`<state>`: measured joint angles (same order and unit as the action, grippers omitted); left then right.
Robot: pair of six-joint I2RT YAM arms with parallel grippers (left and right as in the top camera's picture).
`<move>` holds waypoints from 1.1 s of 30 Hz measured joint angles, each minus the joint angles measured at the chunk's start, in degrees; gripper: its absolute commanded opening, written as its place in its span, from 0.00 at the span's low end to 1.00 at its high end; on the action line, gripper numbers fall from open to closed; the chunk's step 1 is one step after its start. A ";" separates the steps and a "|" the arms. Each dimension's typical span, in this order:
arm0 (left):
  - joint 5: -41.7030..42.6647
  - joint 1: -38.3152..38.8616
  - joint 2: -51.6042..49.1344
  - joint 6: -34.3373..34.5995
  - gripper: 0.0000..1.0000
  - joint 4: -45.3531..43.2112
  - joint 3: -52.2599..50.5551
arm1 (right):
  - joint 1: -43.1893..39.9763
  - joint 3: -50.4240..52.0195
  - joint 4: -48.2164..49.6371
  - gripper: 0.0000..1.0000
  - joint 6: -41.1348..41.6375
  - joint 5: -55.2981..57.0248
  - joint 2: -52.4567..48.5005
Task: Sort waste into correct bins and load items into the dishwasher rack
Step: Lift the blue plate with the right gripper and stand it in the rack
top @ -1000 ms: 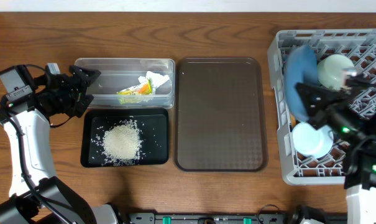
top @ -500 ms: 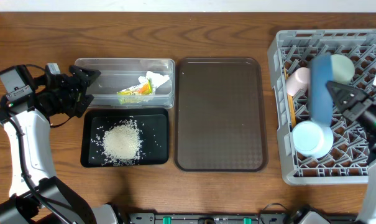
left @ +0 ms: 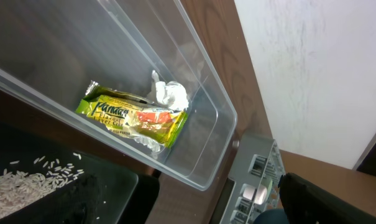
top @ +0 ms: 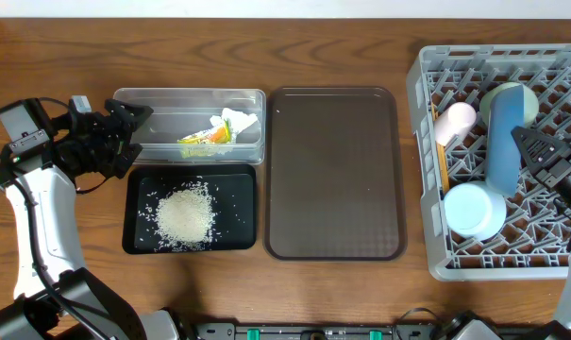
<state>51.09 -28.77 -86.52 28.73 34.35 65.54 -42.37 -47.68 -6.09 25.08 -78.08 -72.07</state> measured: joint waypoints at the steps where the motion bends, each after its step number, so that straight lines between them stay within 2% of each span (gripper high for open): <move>1: 0.00 0.00 0.00 0.00 0.94 0.00 0.00 | -0.11 0.00 -0.04 0.01 0.00 0.00 0.00; 19: 0.00 0.00 0.00 0.00 0.94 0.00 0.00 | -6.97 -0.31 -3.13 0.01 0.46 -0.50 0.20; 28: 0.00 0.00 0.00 0.00 0.94 0.00 0.00 | -13.25 -1.60 -8.26 0.04 0.63 2.49 1.42; 33: 0.00 0.00 0.00 0.00 0.94 0.00 0.00 | -15.72 -1.51 -9.27 0.11 1.05 7.10 1.16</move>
<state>51.09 -28.77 -86.52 28.73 34.35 65.54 -58.08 -49.19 -15.35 26.13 -70.98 -70.91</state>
